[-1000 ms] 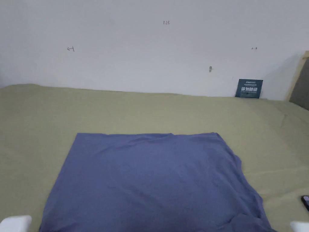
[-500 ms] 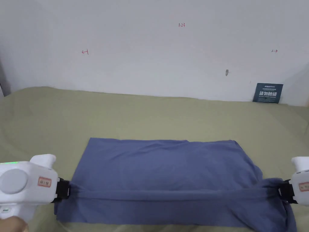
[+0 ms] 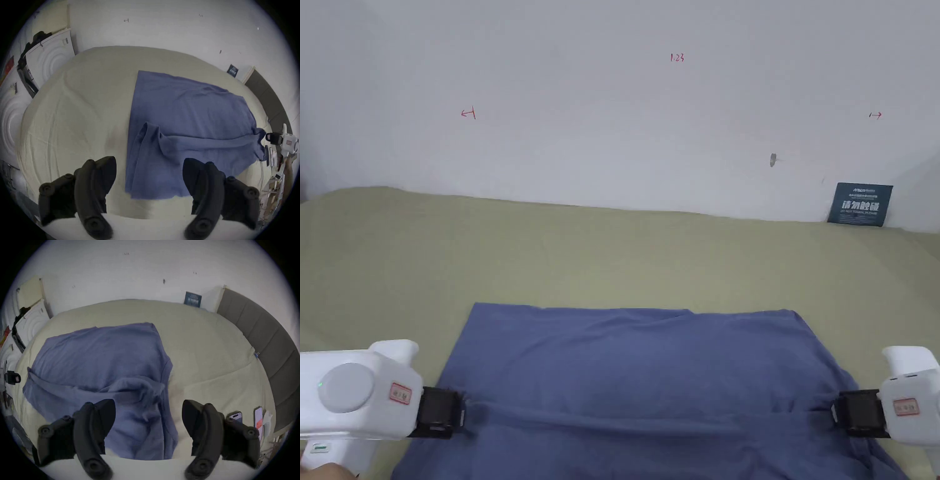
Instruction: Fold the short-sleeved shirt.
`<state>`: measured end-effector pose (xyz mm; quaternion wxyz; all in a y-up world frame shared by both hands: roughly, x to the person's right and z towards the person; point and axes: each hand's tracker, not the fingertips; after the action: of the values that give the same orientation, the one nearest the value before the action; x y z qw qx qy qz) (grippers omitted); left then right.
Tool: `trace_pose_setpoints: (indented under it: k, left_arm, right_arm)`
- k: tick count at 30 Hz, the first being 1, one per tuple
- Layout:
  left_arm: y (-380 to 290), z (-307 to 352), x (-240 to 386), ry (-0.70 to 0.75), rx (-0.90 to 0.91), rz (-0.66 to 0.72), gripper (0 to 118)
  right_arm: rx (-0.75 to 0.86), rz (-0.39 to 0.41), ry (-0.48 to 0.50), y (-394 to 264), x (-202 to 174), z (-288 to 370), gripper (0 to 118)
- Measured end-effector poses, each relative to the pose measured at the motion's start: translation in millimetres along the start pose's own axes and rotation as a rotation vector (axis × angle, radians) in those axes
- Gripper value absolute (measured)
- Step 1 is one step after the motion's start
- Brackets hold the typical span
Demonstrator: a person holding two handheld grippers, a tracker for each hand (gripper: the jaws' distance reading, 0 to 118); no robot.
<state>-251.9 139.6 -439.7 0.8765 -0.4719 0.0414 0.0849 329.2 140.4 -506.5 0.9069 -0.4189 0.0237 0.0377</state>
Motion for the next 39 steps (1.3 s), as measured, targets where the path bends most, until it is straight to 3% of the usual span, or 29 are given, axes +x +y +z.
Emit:
trace_pose_setpoints:
  k: [2,3,4,5,6,7,8,9,10,12,16,22,23,24,25,26,32,35,36,37,39]
  left_arm:
    - [-15.8,23.4,4.3,0.019,0.063,0.002,90]
    - [-27.4,35.1,5.9,0.024,0.098,-0.003,85]
    - [-39.2,45.7,8.6,0.023,0.123,-0.002,73]
    - [-51.9,54.8,11.6,0.015,0.133,0.006,56]
    - [-65.9,62.1,15.0,0.007,0.133,0.013,32]
    - [-78.5,58.2,8.2,0.001,0.140,0.019,0]
    - [-91.8,57.4,8.6,-0.011,0.137,0.026,0]
    - [-107.8,59.4,11.1,-0.016,0.133,0.033,0]
    - [-120.1,61.5,14.2,-0.013,0.139,0.026,0]
    - [-144.3,59.9,17.9,-0.016,0.127,0.003,0]
    - [-159.1,51.5,22.4,-0.018,0.079,-0.015,0]
    - [-115.4,32.6,20.4,-0.033,0.107,0.012,4]
    - [-105.0,26.7,16.3,-0.027,0.107,0.007,18]
    - [-92.1,17.3,15.4,-0.010,0.101,0.009,44]
    - [-81.1,7.8,14.9,0.002,0.090,0.013,84]
    - [-69.0,-5.1,12.3,0.004,0.066,0.017,99]
    - [-26.2,-57.6,-4.1,0.065,-0.018,0.040,99]
    - [-27.4,-67.6,-5.8,0.082,-0.065,0.062,83]
    - [-27.8,-60.0,-3.0,0.077,-0.020,0.033,55]
    - [-26.4,-52.9,0.8,0.095,0.020,0.003,3]
    - [-30.2,-42.8,3.6,0.006,0.034,0.004,3]
  right_arm:
    - [0.030,0.011,0.011,-10.3,-6.4,28.6,89]
    - [0.041,0.014,0.027,-19.3,-9.7,43.7,89]
    - [0.050,0.009,0.038,-28.3,-12.5,55.1,89]
    - [0.049,0.006,0.051,-39.1,-15.7,66.3,89]
    - [0.039,0.002,0.064,-51.3,-22.5,77.3,87]
    - [0.024,-0.007,0.071,-63.9,-26.1,83.7,74]
    - [0.003,-0.006,0.075,-79.7,-30.1,88.9,55]
    - [-0.012,-0.004,0.078,-95.4,-33.7,91.3,22]
    - [-0.025,-0.003,0.075,-106.8,-38.8,91.3,0]
    - [-0.053,-0.033,0.034,-135.5,-44.6,88.7,0]
    - [-0.100,-0.069,0.090,-155.5,-45.7,77.9,0]
    - [-0.073,-0.047,0.093,-142.1,-44.1,81.9,0]
    - [-0.064,-0.046,0.093,-139.6,-42.9,83.0,0]
    - [-0.061,-0.047,0.092,-138.1,-41.3,83.2,0]
    - [-0.060,-0.048,0.091,-137.2,-39.5,83.2,0]
    - [-0.060,-0.051,0.092,-134.4,-35.8,82.8,0]
    - [-0.065,-0.085,0.069,-129.6,-13.7,81.5,0]
    - [-0.063,-0.096,0.035,-120.9,-1.5,77.5,0]
    - [-0.063,-0.106,0.027,-116.3,2.9,73.2,3]
    - [-0.068,-0.120,0.017,-111.6,6.7,68.0,24]
    - [-0.117,-0.116,-0.003,-97.7,16.8,49.8,89]
